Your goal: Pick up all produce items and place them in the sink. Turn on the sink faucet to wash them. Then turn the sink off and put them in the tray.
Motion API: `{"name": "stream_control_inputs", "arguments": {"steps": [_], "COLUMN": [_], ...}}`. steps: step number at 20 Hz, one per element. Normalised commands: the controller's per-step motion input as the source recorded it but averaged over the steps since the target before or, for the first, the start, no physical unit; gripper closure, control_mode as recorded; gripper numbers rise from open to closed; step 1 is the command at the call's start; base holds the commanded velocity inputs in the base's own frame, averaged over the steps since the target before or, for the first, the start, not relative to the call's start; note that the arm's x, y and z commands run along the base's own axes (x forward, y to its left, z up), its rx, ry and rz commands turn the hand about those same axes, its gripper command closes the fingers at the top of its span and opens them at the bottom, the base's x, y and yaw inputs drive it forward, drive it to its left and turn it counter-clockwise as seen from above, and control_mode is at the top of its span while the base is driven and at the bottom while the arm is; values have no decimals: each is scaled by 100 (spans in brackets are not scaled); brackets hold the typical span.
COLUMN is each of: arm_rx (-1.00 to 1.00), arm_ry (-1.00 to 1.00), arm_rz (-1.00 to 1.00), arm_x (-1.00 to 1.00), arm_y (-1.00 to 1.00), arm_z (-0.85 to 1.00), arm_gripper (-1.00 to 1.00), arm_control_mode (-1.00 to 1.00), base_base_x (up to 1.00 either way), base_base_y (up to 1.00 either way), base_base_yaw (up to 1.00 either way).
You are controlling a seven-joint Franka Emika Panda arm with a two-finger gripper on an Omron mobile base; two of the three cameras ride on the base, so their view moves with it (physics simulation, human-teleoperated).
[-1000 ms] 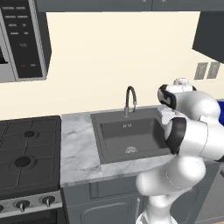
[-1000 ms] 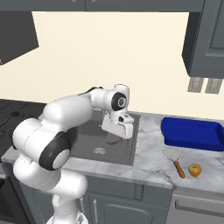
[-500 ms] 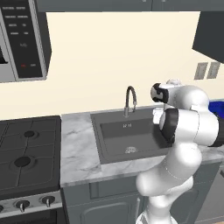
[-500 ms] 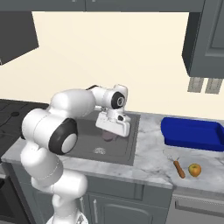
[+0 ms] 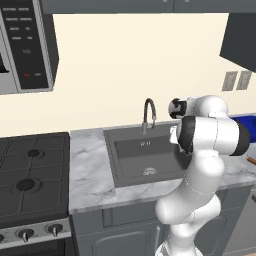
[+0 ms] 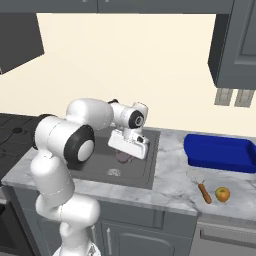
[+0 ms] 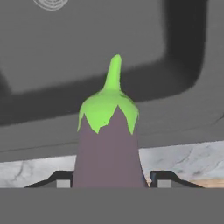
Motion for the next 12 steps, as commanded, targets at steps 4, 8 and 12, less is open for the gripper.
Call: {"name": "stream_control_inputs", "arguments": {"steps": [4, 8, 12], "arm_rx": [15, 15, 10], "arm_ry": [-26, -32, -25], "arm_rz": [14, 14, 12], "arm_x": [10, 9, 16], "arm_y": [16, 16, 14], "arm_z": [-12, -10, -18], "arm_gripper": [100, 100, 100], "arm_control_mode": [-100, -100, -100], "base_base_x": [0, 0, 0], "base_base_y": [0, 0, 0], "base_base_yaw": [0, 0, 0]}}
